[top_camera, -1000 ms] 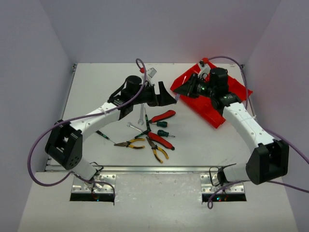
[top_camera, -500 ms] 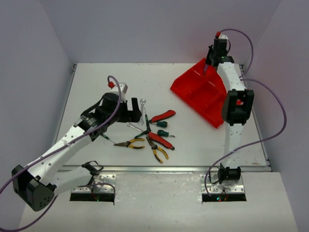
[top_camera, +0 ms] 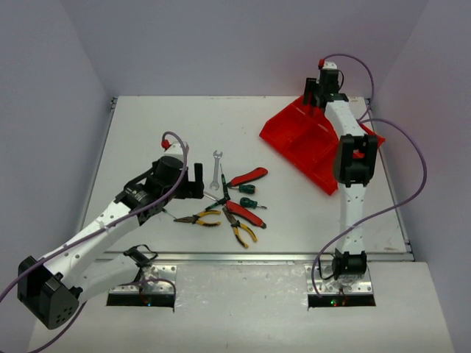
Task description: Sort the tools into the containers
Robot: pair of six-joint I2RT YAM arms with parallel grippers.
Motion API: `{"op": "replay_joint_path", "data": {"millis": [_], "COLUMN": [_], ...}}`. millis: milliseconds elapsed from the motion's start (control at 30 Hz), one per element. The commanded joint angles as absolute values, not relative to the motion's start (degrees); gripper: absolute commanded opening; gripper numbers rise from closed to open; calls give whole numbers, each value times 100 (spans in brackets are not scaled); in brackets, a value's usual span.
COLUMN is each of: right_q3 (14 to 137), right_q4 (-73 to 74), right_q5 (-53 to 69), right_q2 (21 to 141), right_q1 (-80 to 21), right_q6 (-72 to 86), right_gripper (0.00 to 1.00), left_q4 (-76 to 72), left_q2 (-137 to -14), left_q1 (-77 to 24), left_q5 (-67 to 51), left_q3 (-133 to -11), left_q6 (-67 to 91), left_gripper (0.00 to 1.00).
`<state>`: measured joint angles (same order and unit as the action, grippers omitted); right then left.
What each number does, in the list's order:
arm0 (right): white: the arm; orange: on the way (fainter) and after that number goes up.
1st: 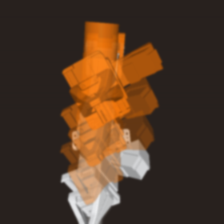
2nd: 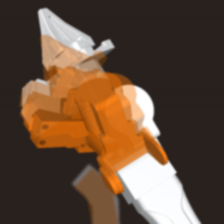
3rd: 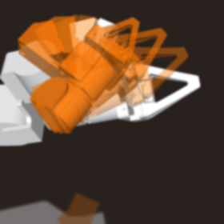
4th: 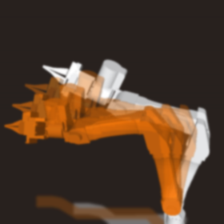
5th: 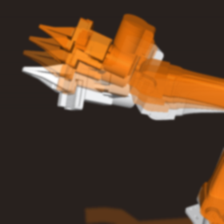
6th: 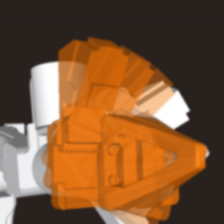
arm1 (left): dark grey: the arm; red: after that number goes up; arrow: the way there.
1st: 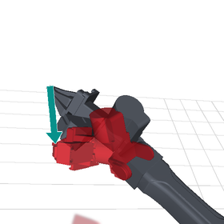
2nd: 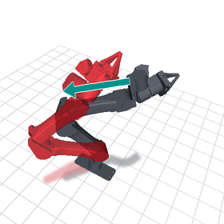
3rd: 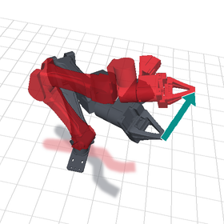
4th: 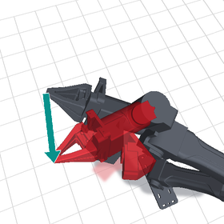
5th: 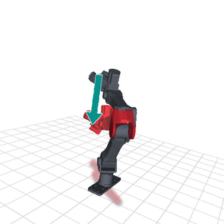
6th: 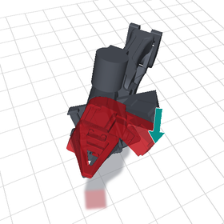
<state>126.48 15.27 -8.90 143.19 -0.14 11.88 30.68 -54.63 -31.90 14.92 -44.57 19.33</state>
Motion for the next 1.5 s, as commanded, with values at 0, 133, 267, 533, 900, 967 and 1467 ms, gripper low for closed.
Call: {"op": "replay_joint_path", "data": {"millis": [0, 133, 267, 533, 900, 967, 1467], "right_q3": [12733, 12685, 11867, 7428, 4565, 4432, 4022], "right_q4": [1396, 1883, 2561, 2457, 2094, 2155, 2046], "right_q5": [-823, -896, -932, -806, -304, -255, 239], "right_q2": [13670, 12783, 11564, 8510, 6005, 5837, 5585], "right_q1": [-35, -42, -196, -1007, -1125, -1125, -1125], "right_q6": [1110, 1370, 2321, 2868, 3080, 3111, 2962], "right_gripper": [87, 99, 99, 99, 99, 99, 99], "left_q4": [3006, 3006, 2975, 3185, 3215, 3225, 3767], "left_q2": [-5581, -5507, -5643, -6389, -8651, -9208, -11691], "left_q1": [-3199, -3199, -3199, -3193, -3293, -3436, -3542], "left_q5": [1823, 1900, 1685, 1216, 1653, 1914, 2449], "left_q3": [-4658, -4647, -4799, -5539, -6503, -6865, -8372], "left_q6": [1969, 2021, 1999, 2247, 4608, 4824, 5418], "left_gripper": [100, 100, 100, 100, 93, 89, 49]}}
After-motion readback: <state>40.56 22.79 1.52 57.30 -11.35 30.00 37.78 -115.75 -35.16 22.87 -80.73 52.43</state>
